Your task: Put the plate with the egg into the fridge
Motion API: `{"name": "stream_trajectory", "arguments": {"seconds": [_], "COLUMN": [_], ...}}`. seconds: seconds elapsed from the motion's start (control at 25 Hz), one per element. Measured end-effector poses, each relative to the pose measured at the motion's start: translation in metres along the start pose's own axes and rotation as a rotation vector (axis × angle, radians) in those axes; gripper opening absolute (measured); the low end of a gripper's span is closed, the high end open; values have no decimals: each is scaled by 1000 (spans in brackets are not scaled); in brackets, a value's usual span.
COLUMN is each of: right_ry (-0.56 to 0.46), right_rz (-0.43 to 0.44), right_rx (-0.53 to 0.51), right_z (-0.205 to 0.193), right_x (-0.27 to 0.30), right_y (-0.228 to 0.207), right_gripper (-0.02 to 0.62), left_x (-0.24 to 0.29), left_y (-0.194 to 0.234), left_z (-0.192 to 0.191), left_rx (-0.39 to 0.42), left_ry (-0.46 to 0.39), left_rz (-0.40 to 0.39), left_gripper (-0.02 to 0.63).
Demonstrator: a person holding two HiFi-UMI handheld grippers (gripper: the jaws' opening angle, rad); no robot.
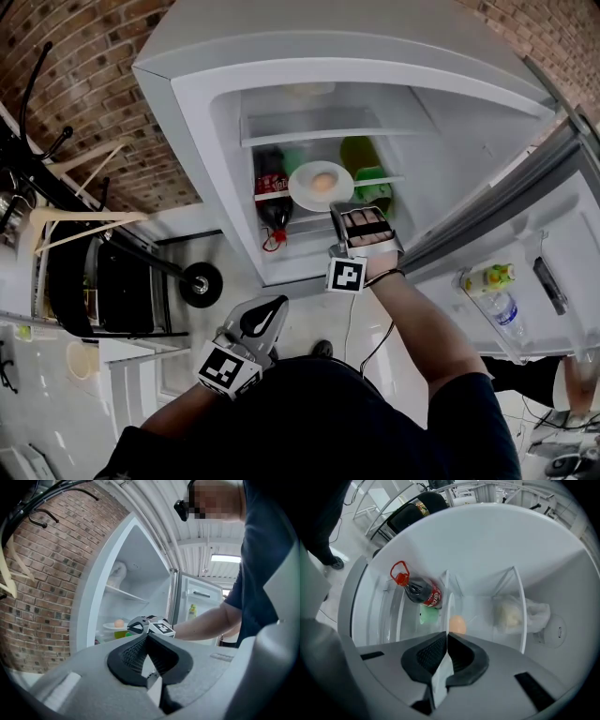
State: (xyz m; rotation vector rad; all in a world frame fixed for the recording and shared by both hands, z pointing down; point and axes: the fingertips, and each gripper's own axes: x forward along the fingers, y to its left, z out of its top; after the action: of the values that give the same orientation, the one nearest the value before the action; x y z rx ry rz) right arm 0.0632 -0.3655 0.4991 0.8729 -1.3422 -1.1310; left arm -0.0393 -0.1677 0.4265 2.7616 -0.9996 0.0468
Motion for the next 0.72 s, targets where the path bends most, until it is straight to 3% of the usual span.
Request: {"name": "stream_trajectory", "arguments": {"seconds": [0.2,0.72], "right_ry": [9,14], "right_rz": [6,28], "right_rx": [23,20], "right_z": [-2,-4], "right_x": [12,44], "right_y": [0,-2], "right_gripper": [17,18], "left_x": [0,-5], "left_y": [2,10], "left_z": [4,-5], "left_rx": [-17,-1], "left_ry": [-24,11], "left_rz": [14,35], "left_gripper": [5,5]}}
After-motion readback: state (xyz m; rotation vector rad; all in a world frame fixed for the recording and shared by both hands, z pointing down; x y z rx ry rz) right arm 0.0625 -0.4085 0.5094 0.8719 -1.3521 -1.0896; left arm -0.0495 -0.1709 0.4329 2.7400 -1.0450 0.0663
